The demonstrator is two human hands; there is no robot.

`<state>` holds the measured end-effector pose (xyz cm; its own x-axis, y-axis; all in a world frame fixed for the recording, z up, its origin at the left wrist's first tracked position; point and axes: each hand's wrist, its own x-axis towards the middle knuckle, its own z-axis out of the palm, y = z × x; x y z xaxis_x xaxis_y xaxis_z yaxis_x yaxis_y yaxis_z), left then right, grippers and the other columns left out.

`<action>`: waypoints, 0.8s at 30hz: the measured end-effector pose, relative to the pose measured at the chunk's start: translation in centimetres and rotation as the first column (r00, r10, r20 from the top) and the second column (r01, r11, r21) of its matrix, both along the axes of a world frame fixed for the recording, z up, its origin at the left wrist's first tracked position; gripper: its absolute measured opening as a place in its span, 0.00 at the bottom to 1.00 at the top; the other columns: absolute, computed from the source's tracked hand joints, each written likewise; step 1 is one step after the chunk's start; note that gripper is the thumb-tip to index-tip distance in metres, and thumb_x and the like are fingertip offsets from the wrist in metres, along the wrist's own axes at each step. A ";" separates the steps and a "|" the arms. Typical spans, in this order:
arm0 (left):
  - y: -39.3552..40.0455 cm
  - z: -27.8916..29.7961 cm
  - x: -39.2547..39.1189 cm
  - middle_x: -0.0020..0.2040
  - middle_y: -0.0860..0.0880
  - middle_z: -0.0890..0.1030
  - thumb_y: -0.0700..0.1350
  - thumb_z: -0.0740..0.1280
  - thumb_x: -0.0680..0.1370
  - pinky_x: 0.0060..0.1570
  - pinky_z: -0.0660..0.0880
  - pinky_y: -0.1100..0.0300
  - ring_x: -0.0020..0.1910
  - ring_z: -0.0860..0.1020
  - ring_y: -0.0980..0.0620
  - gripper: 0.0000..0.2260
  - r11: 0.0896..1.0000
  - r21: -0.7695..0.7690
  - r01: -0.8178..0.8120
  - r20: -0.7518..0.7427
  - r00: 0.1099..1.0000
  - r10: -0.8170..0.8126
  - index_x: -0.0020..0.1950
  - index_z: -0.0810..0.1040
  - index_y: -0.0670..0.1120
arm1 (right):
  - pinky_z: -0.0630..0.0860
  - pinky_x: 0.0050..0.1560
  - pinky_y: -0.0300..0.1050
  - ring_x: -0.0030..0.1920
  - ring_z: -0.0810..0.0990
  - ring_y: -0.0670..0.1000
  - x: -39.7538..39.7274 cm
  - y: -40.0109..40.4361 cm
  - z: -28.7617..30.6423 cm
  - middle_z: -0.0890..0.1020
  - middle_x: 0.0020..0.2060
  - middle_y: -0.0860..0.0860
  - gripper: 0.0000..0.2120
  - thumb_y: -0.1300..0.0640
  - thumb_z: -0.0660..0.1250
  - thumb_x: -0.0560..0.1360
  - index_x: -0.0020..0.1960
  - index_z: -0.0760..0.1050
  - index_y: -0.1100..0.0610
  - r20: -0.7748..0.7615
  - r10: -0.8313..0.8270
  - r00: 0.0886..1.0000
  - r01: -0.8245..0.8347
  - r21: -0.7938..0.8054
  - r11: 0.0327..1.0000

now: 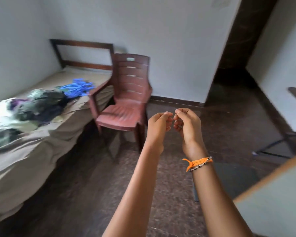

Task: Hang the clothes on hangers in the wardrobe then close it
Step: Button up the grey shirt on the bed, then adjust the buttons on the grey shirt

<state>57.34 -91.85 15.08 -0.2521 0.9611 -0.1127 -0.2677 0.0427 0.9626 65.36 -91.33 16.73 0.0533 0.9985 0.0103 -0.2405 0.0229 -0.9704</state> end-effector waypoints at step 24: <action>12.4 -3.9 -54.3 0.39 0.47 0.79 0.38 0.60 0.80 0.30 0.74 0.68 0.37 0.78 0.53 0.08 0.725 -0.126 -0.677 -0.025 0.733 0.680 0.53 0.78 0.38 | 0.70 0.28 0.32 0.30 0.73 0.44 -57.2 18.7 -5.6 0.75 0.32 0.49 0.10 0.63 0.60 0.78 0.39 0.73 0.55 0.008 0.770 0.638 -0.757 -0.175 0.629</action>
<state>3.07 -79.43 11.19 -0.8279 0.5130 -0.2266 -0.2900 -0.0456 0.9560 8.13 -72.68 11.15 -0.7236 0.6704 -0.1643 -0.0350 -0.2734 -0.9613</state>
